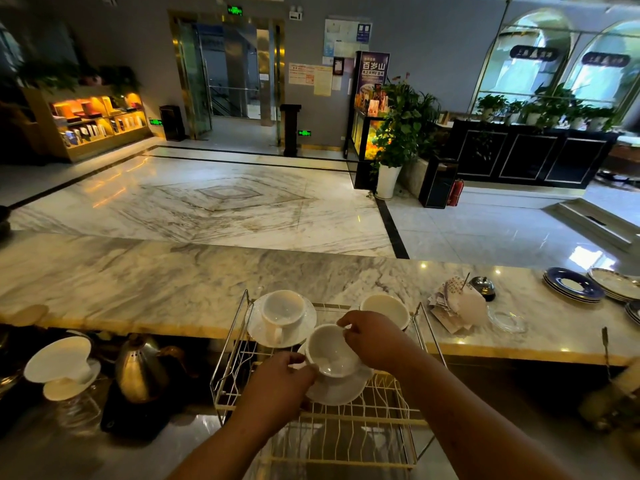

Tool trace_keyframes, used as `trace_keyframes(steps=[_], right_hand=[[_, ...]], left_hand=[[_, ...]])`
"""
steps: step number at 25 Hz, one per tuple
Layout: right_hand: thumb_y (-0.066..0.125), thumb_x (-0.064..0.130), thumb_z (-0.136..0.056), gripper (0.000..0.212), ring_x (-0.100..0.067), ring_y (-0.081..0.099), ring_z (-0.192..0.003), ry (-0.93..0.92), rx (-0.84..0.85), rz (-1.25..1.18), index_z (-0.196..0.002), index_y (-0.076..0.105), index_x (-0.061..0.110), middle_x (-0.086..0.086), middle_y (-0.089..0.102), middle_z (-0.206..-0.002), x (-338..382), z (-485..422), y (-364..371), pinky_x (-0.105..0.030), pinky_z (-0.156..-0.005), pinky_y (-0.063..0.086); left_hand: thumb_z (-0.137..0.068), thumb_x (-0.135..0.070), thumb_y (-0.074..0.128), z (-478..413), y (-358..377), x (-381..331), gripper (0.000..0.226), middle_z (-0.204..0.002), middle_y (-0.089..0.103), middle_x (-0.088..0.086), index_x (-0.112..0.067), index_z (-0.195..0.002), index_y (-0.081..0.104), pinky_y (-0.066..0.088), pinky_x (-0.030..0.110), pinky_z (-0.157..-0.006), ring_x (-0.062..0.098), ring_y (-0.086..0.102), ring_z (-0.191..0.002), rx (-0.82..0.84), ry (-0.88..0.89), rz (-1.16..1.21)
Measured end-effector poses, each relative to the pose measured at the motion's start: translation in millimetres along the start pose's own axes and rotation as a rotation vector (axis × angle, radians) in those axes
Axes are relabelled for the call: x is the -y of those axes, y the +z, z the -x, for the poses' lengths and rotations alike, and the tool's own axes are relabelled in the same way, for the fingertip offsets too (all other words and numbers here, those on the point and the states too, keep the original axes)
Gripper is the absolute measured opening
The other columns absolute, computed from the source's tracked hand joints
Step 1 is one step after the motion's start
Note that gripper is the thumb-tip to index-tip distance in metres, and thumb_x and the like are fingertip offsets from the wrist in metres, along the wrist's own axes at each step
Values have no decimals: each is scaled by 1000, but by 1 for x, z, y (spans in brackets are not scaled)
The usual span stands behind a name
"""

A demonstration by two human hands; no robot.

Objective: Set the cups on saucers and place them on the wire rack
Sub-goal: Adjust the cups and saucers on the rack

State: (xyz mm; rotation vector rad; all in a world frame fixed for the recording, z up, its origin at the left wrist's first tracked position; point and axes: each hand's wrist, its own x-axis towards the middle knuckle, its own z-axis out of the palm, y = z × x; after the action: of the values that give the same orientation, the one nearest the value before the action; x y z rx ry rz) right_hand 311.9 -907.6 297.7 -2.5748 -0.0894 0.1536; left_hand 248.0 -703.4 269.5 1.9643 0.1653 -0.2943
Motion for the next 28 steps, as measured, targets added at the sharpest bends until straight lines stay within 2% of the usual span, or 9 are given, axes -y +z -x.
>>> trace_keyframes(steps=[2,4,7,10,13,15,17,23,28], right_hand=[[55,22,-96,30,-14,67,-87,31,-22,-51,-122,69,23,-4,73,-113,-6,4,0,-34,-76,60],[57,22,-95,21,-13,71,-76,68,-35,-117,-113,69,24,-1,74,-101,-11,10,2,-34,-67,65],[62,27,-93,5,-12,72,-66,126,-80,-131,-95,62,31,4,70,-86,-16,19,8,-33,-59,65],[65,28,-92,12,-13,72,-65,203,-112,-147,-86,55,32,1,69,-82,-19,26,15,-33,-57,65],[63,28,-97,7,-14,72,-53,288,-27,-288,-98,57,25,-4,72,-83,-18,32,19,-26,-48,60],[56,28,-102,15,-13,70,-49,313,40,-385,-114,59,19,-9,74,-80,-17,36,20,-26,-48,59],[50,28,-105,21,-15,71,-49,325,69,-445,-121,57,16,-10,74,-74,-15,39,21,-27,-47,59],[47,25,-106,9,-26,77,-62,358,79,-583,-109,54,19,-15,78,-77,-7,45,23,-35,-56,63],[48,25,-106,12,-25,75,-58,324,49,-603,-111,56,18,-14,77,-73,-10,48,26,-34,-54,62]], left_hand=[[-92,-42,69,-7,-2,-1,45,-99,73,-7,-25,-133,61,66,39,-68,13,77,-63,-2,29,-68],[-93,-44,66,-13,-3,-4,45,-101,71,-10,-29,-134,60,66,40,-73,11,78,-67,6,49,-133],[-94,-41,61,-23,0,-12,40,-108,72,-4,-28,-133,62,64,46,-81,19,75,-83,6,76,-244],[-95,-34,57,-31,4,-23,38,-111,72,3,-23,-131,63,61,49,-87,23,73,-91,20,98,-308],[-93,-34,58,-36,5,-24,38,-114,72,2,-25,-130,63,61,49,-89,24,71,-95,19,96,-290],[-94,-38,58,-35,3,-19,37,-117,70,1,-27,-129,63,60,48,-89,21,69,-98,13,87,-310],[-95,-42,56,-37,2,-14,38,-118,71,2,-27,-129,64,59,46,-92,20,68,-101,24,76,-329],[-102,-42,47,-40,1,-11,33,-113,72,0,-28,-125,65,58,46,-93,18,68,-98,46,78,-299],[-101,-42,47,-40,4,-3,30,-105,72,-2,-30,-122,66,60,46,-88,18,70,-92,32,96,-278]])
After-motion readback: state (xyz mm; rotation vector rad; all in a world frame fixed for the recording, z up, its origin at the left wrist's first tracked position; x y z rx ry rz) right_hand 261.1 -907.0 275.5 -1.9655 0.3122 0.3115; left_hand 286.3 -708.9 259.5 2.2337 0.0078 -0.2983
